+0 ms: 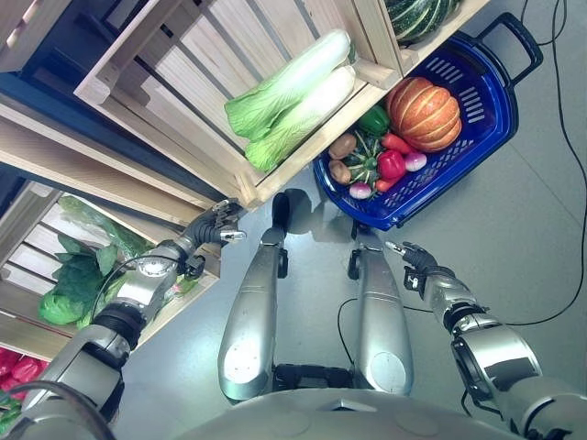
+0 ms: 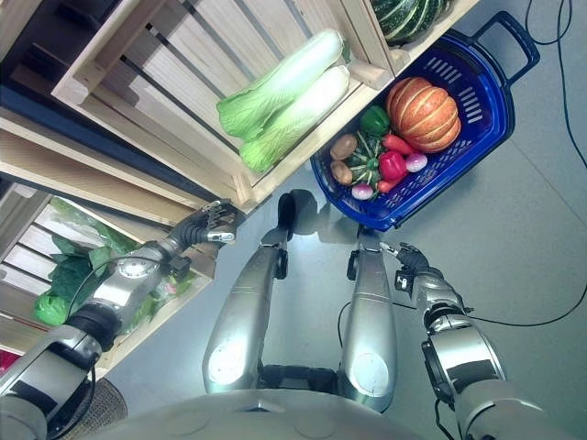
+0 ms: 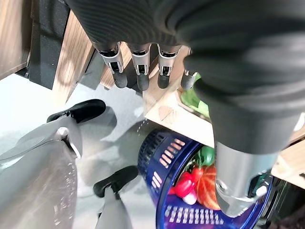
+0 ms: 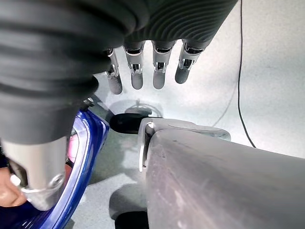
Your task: Pick up fruits and vegetables into the basket
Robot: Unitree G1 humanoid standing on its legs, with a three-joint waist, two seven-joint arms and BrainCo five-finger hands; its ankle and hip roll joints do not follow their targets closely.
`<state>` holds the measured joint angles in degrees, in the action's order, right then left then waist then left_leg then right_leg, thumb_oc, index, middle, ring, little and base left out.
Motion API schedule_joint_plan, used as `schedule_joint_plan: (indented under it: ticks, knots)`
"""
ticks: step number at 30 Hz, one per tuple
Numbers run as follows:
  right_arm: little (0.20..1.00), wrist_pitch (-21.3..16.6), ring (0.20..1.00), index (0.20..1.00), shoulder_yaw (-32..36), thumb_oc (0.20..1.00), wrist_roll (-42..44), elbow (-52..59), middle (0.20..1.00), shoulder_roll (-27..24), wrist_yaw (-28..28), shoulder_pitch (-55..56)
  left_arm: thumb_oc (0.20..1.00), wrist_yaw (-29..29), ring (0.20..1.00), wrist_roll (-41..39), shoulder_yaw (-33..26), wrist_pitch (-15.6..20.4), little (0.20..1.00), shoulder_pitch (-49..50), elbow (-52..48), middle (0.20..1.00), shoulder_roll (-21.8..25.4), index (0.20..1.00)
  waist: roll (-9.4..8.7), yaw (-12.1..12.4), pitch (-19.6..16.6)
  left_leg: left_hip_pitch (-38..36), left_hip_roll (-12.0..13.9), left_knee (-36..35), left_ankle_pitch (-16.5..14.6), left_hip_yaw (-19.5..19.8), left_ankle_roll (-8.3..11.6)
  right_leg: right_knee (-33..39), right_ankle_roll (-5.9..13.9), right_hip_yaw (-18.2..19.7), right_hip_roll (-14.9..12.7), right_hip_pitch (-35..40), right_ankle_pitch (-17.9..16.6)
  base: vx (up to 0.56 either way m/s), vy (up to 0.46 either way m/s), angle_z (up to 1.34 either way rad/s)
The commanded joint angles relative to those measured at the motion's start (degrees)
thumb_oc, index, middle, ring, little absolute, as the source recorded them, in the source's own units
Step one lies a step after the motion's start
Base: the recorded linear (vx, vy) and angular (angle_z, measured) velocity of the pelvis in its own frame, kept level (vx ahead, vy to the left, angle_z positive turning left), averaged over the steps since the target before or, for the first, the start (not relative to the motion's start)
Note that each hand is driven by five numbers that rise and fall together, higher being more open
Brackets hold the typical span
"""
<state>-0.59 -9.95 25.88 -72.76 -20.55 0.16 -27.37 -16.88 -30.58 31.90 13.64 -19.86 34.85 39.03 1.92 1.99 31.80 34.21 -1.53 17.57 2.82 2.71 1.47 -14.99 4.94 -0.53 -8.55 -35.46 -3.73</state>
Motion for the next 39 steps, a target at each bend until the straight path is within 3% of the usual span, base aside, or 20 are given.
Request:
schedule_joint_plan:
  ticks: [1, 17, 29, 39]
  knots:
    - [1.0, 0.0, 1.0, 1.0, -1.8, 1.0, 1.4, 0.5, 1.0, -2.9, -0.2, 1.6, 1.0, -5.9, 1.0, 2.8, 2.9, 3.6, 1.0, -2.8, -11.1, 1.0, -3.7, 1.0, 2.02, -0.4, -2.0, 1.4, -0.7, 3.5, -4.1, -0.4, -0.47, -6.7, -1.85, -3.6, 1.8, 0.8, 3.8, 0.02, -0.001, 0.09]
    - [1.0, 0.4, 1.0, 1.0, -2.3, 1.0, 1.8, 0.2, 1.0, -3.0, -0.3, 0.7, 1.0, -11.4, 1.0, 2.0, 6.6, 0.3, 1.0, -4.8, -14.8, 1.0, 0.1, 1.0, 2.11, -0.4, -2.0, 1.4, -0.7, 3.0, -3.9, -0.5, -0.68, -6.4, -1.59, -3.7, 1.9, 1.0, 3.6, 0.01, -0.002, -0.01]
    - [1.0, -0.4, 1.0, 1.0, -1.8, 1.0, 2.4, 0.5, 1.0, -2.1, -1.2, 2.7, 1.0, -3.8, 1.0, -5.7, -1.1, 6.5, 1.0, -5.4, -23.5, 1.0, -1.5, 1.0, 2.3, 0.5, -2.0, 1.1, -1.1, 2.9, -3.9, 0.1, -1.05, -6.6, -1.92, -3.7, 2.0, 1.1, 3.5, 0.0, 0.0, 0.0]
    - [1.0, 0.1, 1.0, 1.0, -2.4, 1.0, 1.8, 0.5, 1.0, -2.2, -0.4, 2.8, 1.0, 8.2, 1.0, 2.0, -9.0, 11.0, 1.0, -11.8, -22.2, 1.0, -4.0, 1.0, 1.25, -0.6, -2.0, 1.4, -0.7, 4.0, -4.2, -0.2, -1.19, -8.3, -2.55, -2.6, 3.0, 0.3, 4.3, 0.0, 0.001, 0.0]
